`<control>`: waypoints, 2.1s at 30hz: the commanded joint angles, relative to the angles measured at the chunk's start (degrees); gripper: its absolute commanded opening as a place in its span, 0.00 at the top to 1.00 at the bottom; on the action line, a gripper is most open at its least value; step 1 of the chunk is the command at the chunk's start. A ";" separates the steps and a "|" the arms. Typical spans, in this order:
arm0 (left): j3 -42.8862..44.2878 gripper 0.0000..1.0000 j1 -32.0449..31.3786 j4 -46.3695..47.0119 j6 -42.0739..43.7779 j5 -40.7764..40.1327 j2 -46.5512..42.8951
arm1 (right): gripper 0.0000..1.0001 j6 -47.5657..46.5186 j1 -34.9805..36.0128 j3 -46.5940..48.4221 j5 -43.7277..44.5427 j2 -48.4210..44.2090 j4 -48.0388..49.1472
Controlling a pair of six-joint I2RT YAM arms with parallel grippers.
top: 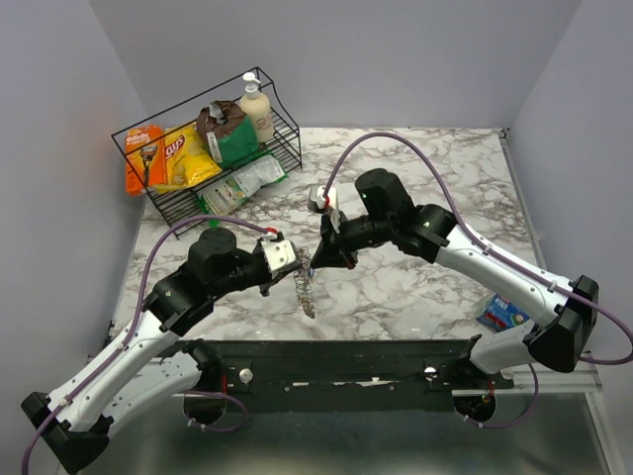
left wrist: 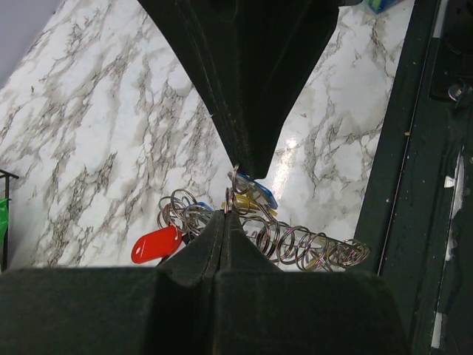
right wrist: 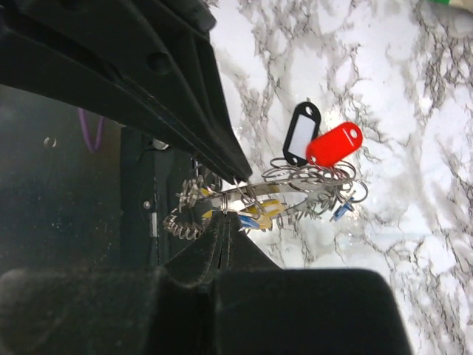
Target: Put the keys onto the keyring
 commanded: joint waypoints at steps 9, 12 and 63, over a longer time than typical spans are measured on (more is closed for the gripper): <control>0.03 1.00 -0.36 2.41 -0.21 1.34 -0.59 | 1.00 1.85 0.34 2.85 6.01 2.11 -2.78; 0.03 1.00 -0.27 2.41 -0.12 1.34 -0.59 | 1.00 1.94 0.43 2.86 6.27 2.54 -2.78; -2.08 1.00 -0.36 9.97 -2.49 8.99 -3.66 | 0.20 -2.19 0.34 -19.47 -0.04 -20.92 23.58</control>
